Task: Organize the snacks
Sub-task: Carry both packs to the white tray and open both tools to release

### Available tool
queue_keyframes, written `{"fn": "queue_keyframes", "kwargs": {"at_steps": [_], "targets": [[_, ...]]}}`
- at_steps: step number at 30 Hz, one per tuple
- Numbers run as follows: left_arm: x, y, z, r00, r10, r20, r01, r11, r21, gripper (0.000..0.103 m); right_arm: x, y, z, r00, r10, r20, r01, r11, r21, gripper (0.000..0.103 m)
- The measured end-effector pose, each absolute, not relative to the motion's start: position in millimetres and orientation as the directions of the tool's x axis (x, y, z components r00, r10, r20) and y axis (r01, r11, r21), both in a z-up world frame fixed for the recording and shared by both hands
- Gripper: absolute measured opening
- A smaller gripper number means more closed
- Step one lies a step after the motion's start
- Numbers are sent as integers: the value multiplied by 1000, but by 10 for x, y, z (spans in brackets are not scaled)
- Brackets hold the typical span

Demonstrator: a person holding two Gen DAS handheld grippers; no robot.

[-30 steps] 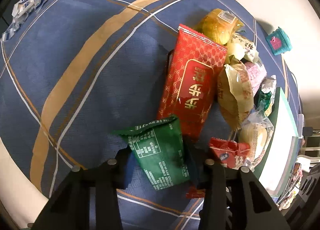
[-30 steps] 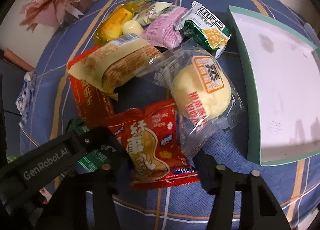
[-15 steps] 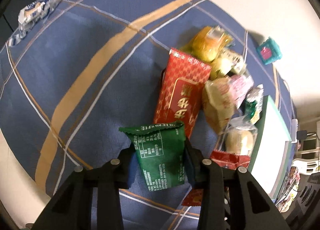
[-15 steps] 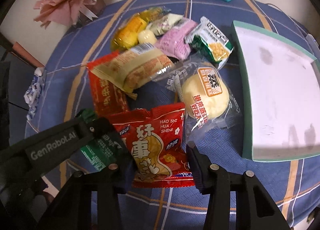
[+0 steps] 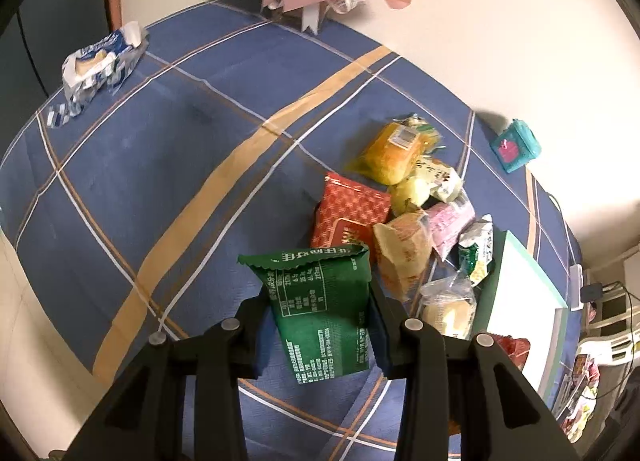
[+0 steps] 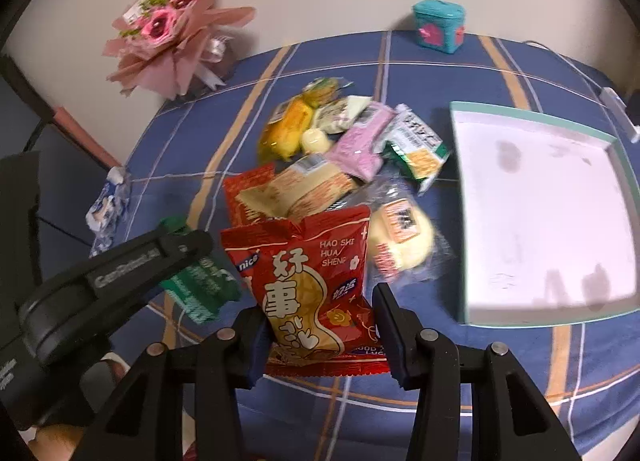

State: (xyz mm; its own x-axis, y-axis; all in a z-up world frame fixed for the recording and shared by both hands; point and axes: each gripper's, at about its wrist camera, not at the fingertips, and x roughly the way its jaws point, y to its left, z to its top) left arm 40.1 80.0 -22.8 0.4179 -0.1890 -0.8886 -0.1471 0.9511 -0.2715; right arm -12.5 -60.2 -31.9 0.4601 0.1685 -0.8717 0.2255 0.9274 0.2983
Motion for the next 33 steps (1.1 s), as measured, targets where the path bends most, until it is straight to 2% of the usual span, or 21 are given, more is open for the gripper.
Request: {"fn": "queue_keyframes", "kwargs": {"at_steps": [7, 15, 24, 33], "targets": [[336, 362, -187, 401, -210, -892, -36, 969, -244, 42, -331, -1397, -279, 432, 52, -900, 446, 856, 263, 50], [209, -568, -133, 383, -269, -884, 202, 958, -204, 42, -603, -2343, -298, 396, -62, -916, 656, 717, 235, 50], [334, -1428, -221, 363, -276, -890, 346, 927, -146, 42, -635, -2859, -345, 406, -109, -907, 719, 651, 243, 50], [639, -1895, -389, 374, -287, -882, 405, 906, -123, 42, -369, -3137, -526, 386, -156, -909, 732, 652, 198, 51]]}}
